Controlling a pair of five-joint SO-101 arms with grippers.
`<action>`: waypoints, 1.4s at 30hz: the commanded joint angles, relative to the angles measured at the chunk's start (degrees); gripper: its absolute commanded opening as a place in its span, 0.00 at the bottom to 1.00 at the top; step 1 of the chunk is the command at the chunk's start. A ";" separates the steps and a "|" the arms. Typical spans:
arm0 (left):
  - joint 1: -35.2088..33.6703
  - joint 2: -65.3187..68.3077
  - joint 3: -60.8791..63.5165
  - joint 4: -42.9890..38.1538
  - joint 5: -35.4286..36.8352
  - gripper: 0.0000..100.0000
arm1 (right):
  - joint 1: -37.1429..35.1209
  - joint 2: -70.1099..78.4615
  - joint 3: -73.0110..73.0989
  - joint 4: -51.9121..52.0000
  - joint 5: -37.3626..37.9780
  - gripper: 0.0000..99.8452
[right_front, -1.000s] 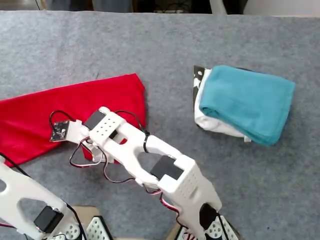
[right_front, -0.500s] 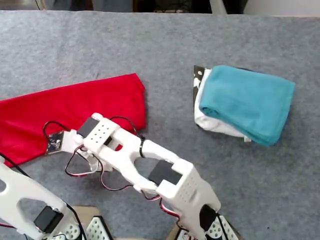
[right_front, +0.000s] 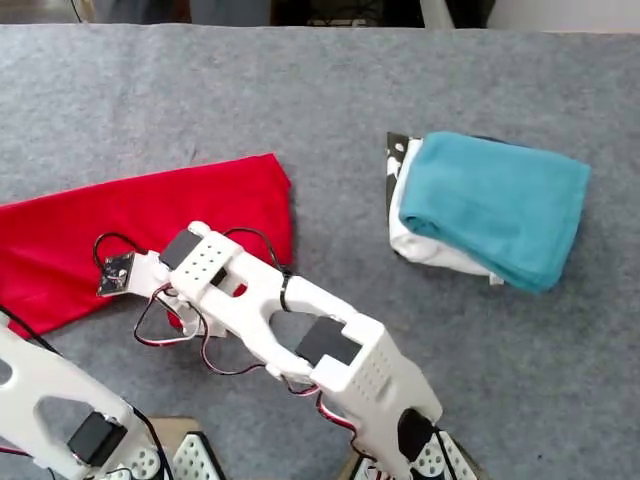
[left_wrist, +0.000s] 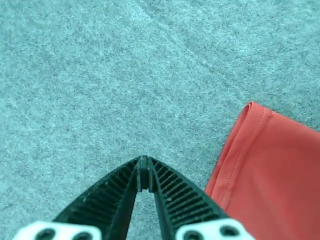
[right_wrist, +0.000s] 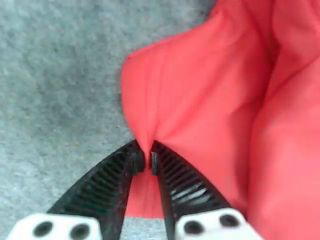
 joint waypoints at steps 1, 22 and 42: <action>-0.13 -4.22 -0.22 0.35 0.53 0.03 | 0.97 1.36 -0.57 1.14 -1.67 0.01; 0.48 -4.22 -0.31 0.35 0.53 0.03 | 13.36 13.23 -50.86 19.78 19.78 0.01; -0.13 -4.22 -0.22 0.35 0.44 0.03 | 13.27 36.88 -88.57 13.89 5.36 0.19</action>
